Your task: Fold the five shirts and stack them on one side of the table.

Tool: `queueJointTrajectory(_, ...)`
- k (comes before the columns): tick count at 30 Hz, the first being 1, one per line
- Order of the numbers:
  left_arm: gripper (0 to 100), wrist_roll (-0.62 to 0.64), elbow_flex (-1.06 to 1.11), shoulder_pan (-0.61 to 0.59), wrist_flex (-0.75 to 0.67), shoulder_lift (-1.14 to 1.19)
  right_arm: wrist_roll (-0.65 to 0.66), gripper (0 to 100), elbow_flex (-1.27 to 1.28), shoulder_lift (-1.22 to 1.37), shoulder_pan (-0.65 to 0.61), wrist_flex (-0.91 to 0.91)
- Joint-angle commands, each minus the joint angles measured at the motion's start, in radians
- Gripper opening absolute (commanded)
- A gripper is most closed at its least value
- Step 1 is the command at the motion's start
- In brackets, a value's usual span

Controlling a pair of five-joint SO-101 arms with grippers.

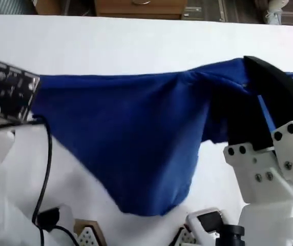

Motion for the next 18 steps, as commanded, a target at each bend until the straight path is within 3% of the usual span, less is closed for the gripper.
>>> queueJointTrajectory(1,2,0.008,0.061,-0.029,-0.066,-0.003,0.008,2.2,-0.018,-0.001,0.013,-0.033)
queueJointTrajectory(7,2,-0.008,0.140,-0.086,-0.107,-0.005,0.005,2.2,-0.021,-0.001,0.013,-0.035)
queueJointTrajectory(15,2,0.002,0.189,-0.068,-0.114,-0.061,0.002,2.2,-0.015,0.030,0.013,-0.030)
queueJointTrajectory(18,2,0.089,0.363,-0.051,-0.149,-0.060,0.000,2.2,-0.015,0.044,0.015,-0.030)
